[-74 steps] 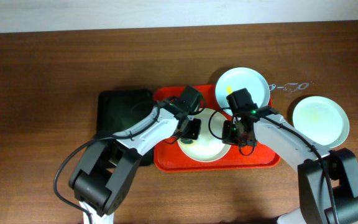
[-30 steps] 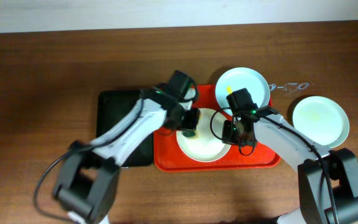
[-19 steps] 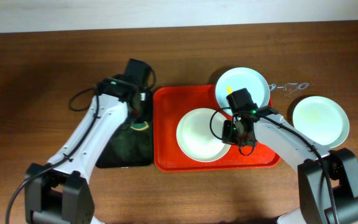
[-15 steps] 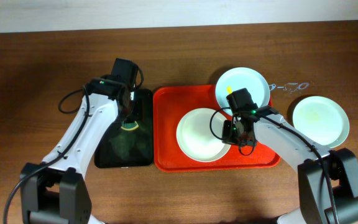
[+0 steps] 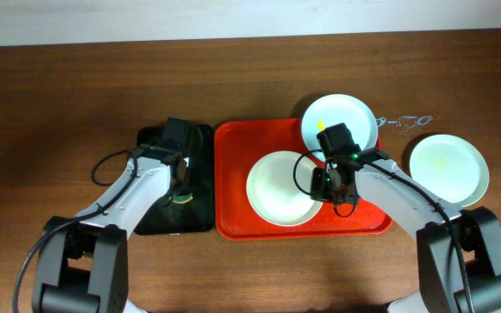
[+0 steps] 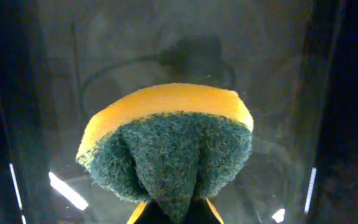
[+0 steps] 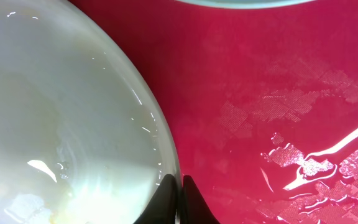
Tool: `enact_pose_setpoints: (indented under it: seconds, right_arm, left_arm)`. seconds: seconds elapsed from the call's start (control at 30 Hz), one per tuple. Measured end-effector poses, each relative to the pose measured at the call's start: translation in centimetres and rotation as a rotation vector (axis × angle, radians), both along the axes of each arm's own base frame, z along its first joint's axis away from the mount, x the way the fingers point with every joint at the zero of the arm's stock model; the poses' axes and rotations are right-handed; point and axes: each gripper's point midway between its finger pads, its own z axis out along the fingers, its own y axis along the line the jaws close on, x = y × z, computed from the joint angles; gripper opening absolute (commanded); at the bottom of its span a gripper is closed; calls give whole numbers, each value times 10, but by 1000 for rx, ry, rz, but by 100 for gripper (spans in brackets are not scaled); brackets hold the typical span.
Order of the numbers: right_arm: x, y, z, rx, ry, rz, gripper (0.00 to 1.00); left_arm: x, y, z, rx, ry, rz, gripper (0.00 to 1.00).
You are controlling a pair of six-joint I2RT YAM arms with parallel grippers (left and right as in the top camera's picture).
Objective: Clean dirty plates on tray and stack at the side
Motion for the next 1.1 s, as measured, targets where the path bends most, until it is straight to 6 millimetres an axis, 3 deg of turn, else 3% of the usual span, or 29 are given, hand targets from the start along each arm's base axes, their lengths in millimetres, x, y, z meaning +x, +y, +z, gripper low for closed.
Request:
enact_pose_setpoints:
  seconds: [0.1,0.2,0.23,0.27,0.33,0.37,0.4,0.5,0.57,0.63,1.1]
  right_arm:
    - [0,0,0,0,0,0,4]
    - [0,0,0,0,0,0,4]
    - [0,0,0,0,0,0,5]
    - [0,0,0,0,0,0,8]
    - [0,0,0,0,1,0,13]
    - [0,1,0,4,1,1,13]
    - [0,2,0,11,2,2,13]
    - [0,3,0,15,2,3,21]
    - [0,3,0,16,1,2,23]
    - [0,3,0,16,2,-1,22]
    - [0,3,0,16,2,-1,17]
  left_arm:
    - [3,3,0,20,-13,-1,42]
    - [-1,5,0,29,-1,2,55]
    - [-6,7,0,36,20,2,66]
    - [-8,8,2,40,32,2,67]
    - [1,7,26,33,4,6,71]
    - [15,7,51,18,-57,17,82]
    - [29,11,81,0,-129,39,99]
    - [51,46,159,-9,-340,141,99]
    - [45,71,185,13,-404,205,99]
    - [43,81,187,28,-413,230,99]
    - [43,81,186,30,-407,232,99]
